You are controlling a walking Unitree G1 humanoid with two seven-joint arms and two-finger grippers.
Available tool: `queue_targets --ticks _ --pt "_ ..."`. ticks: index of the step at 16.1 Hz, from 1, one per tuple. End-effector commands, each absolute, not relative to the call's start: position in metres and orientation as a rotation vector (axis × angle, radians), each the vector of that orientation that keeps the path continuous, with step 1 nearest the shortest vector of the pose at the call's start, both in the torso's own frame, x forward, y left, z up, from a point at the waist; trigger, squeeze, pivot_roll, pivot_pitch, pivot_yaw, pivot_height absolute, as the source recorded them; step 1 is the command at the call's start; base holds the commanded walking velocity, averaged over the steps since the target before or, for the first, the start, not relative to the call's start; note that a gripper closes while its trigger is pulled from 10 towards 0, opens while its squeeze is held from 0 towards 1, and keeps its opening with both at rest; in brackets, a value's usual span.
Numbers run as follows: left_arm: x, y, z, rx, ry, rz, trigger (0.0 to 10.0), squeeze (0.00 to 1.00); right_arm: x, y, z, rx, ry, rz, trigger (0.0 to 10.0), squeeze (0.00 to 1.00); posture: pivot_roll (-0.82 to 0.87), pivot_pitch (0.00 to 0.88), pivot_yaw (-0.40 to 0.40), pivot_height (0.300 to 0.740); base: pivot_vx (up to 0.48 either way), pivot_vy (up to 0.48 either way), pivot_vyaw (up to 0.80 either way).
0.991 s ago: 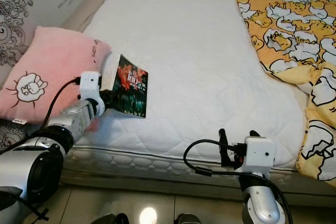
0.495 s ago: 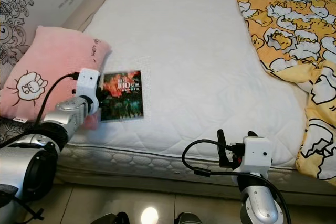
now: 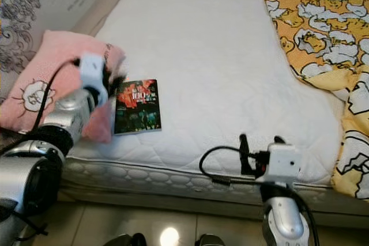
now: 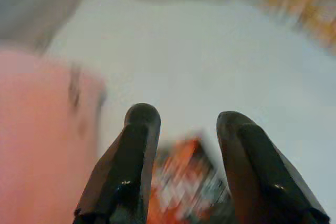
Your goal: Clean up the room
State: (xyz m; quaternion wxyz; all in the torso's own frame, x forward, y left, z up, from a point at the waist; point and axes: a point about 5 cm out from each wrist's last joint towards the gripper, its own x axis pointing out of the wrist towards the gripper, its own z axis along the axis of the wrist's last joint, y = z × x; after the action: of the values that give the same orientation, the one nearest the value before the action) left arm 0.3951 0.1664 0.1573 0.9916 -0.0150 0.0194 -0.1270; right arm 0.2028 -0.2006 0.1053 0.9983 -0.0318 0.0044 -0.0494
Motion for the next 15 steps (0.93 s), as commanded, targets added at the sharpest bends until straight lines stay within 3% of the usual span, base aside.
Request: queue_targets --ticks 1,2,3,5,7,8,10,14,15 --pt "0.390 0.167 0.152 -0.082 0.006 -0.247 10.0 0.00 0.203 -0.205 0.103 -0.082 0.011 -0.116 10.0 0.00 -0.23 0.021 0.061 0.740 0.000 0.000 0.00" --pt "0.385 0.162 0.147 -0.092 -0.014 -0.250 10.0 0.00 0.205 -0.205 0.102 -0.081 0.010 -0.117 10.0 0.00 -0.21 0.006 0.062 0.740 0.000 0.000 0.00" --pt "0.368 0.149 0.134 -0.061 -0.064 -0.232 10.0 1.00 0.209 -0.205 0.102 -0.078 0.000 -0.117 10.0 0.00 -0.19 0.000 0.064 0.740 0.000 0.000 0.00" --pt "0.336 0.137 0.121 0.072 -0.123 -0.178 10.0 1.00 0.219 -0.204 0.108 -0.138 -0.037 -0.116 10.0 0.00 -0.17 0.000 0.065 0.740 0.000 0.000 0.00" --pt "0.317 0.146 0.109 0.182 -0.124 -0.115 10.0 1.00 0.223 -0.198 0.112 -0.190 -0.059 -0.095 10.0 0.00 -0.15 0.000 0.067 0.740 0.000 0.000 0.00" --pt "0.305 0.164 0.097 0.244 -0.094 -0.057 10.0 1.00 0.222 -0.202 0.111 -0.158 -0.068 -0.132 10.0 1.00 -0.14 0.000 0.063 0.740 0.000 0.000 0.00" --pt "0.300 0.175 0.094 0.258 -0.069 -0.021 10.0 1.00 0.219 -0.212 0.104 -0.102 -0.061 -0.176 10.0 1.00 -0.13 0.000 0.048 0.740 0.000 0.000 0.00" --pt "0.305 0.151 0.091 0.139 -0.020 -0.090 10.0 1.00 0.237 -0.207 0.103 -0.134 -0.064 -0.111 10.0 1.00 -0.12 0.000 0.038 0.740 0.000 0.000 0.00" --pt "0.307 0.149 0.090 0.157 -0.004 -0.092 10.0 1.00 0.242 -0.205 0.104 -0.146 -0.062 -0.100 10.0 0.15 -0.12 0.000 0.036 0.740 0.000 -0.446 0.00"
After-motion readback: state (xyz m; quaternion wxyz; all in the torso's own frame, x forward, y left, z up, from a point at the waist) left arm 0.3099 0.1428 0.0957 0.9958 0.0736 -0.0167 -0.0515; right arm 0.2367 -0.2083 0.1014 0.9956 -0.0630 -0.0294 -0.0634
